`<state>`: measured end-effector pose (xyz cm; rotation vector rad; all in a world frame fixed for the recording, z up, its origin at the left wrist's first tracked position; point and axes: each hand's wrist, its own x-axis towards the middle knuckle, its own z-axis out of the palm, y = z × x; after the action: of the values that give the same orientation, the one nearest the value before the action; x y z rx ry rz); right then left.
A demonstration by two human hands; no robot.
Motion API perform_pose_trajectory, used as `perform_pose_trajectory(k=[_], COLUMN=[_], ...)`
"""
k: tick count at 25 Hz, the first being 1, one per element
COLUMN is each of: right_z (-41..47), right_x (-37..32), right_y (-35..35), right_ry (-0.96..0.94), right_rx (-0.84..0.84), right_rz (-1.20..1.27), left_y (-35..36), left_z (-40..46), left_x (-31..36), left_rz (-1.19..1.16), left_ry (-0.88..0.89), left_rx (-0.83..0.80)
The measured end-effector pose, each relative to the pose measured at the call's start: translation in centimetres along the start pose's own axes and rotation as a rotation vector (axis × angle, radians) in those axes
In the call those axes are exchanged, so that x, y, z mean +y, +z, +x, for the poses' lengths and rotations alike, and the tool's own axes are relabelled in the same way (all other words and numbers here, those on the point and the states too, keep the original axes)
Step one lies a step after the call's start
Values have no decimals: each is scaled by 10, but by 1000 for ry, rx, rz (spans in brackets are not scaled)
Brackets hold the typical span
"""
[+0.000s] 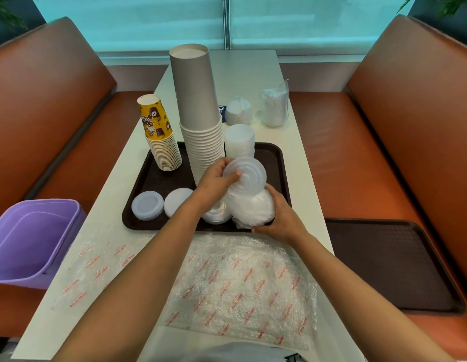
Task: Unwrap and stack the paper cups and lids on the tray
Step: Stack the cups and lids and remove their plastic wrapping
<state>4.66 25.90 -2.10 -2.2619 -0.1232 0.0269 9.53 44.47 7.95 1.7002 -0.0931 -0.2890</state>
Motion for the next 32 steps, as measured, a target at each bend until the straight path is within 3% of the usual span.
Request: perform_pose_trajectory(k=[3,6,12,15,19,23,29,32], right_z=[3,4,10,11,8,5,2,1], right_x=[0,0,-1,3,16,21,18,19], right_y=[1,2,2,-1,-8,-1,13,14], right_ry=[4,-24,-345,-260,-196,-220,-164,-155], right_rx=[11,10,-22,-5,98,148,247,240], right_rz=[0,-8,-364,-399,-325,-300,-252,-253], left_y=[-15,-29,-34,-33,-30,-27,-26,-24], left_z=[-9,-20,-27,-24,-18,-23,-10,4], left_x=[-3,-22,-64,-72,-81,-81,-72,-62], left_rz=[-47,219,677,766,927,1080,1116,1285], left_ry=[92,213,368,410,437,314,348,285], left_rx=[324,472,369,323,147,-10,-36,-145])
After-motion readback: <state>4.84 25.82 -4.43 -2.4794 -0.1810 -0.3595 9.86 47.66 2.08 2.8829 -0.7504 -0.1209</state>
